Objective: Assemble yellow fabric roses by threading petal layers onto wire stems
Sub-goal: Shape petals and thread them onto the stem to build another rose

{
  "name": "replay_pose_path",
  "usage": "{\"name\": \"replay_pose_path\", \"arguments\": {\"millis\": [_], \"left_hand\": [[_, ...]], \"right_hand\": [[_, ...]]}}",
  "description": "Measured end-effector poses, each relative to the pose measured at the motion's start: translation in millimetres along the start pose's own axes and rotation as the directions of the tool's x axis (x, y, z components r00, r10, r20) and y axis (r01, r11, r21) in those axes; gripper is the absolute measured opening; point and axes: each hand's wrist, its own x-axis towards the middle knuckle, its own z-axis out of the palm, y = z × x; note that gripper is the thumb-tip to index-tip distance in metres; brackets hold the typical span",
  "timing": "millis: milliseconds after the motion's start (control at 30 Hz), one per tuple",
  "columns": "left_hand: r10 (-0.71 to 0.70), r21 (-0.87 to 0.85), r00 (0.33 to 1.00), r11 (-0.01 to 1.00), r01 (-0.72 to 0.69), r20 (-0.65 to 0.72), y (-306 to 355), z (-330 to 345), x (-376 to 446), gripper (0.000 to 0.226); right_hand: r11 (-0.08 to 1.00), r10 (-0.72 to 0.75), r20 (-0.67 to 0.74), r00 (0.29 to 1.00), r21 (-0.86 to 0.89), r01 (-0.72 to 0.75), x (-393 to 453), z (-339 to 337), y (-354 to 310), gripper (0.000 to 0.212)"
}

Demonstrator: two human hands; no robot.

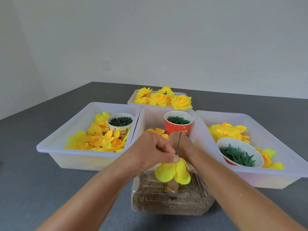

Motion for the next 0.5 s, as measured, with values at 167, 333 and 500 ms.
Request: {"name": "replay_pose_path", "arguments": {"millis": [167,333,500], "left_hand": [[0.016,-0.029,1.0,0.999,-0.016,0.026,-4.7,-1.2,4.0,0.018],[0.03,-0.055,0.998,0.998,-0.027,0.061,-9.5,-2.8,6.5,0.014],[0.019,-0.049,0.997,0.999,-0.015,0.071,-10.5,-3.3,8.8,0.011]], "right_hand": [[0.987,-0.028,-0.061,0.998,0.158,0.037,-3.7,-5.9,5.6,0.043],[0.746,0.223,-0.041,0.974,0.65,-0.144,-5.1,-10.9,11.8,0.048],[0.525,0.353,0.059,0.934,0.814,-0.25,-13.7,-15.9,16.7,0.021]]}}
